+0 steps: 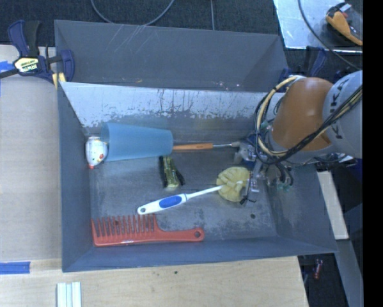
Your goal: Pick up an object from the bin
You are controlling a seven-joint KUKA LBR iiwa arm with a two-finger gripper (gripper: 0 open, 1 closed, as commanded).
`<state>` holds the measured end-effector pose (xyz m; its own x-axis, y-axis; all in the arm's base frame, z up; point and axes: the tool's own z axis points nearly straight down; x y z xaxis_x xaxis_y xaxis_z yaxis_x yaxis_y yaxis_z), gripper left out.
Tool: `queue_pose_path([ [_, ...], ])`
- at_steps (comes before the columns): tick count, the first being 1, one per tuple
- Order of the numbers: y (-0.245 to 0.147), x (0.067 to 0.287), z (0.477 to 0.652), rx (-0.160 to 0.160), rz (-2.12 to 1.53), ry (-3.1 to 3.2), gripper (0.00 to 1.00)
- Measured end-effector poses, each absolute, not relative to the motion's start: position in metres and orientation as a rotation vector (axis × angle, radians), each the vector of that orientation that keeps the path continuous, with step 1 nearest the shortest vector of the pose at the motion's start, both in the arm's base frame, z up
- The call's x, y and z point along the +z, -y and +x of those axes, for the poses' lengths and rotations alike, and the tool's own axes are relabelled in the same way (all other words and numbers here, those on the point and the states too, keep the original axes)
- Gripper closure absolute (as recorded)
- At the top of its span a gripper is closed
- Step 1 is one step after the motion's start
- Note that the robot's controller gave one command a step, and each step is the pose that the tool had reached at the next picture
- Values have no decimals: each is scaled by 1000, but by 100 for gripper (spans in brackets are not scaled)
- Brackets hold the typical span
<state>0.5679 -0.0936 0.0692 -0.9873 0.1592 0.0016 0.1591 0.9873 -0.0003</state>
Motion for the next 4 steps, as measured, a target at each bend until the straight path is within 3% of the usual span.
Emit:
queue_pose_path([
  [3, 92, 74, 567, 3, -220, 3145, 0],
  [4, 93, 75, 570, 4, -232, 3149, 100],
])
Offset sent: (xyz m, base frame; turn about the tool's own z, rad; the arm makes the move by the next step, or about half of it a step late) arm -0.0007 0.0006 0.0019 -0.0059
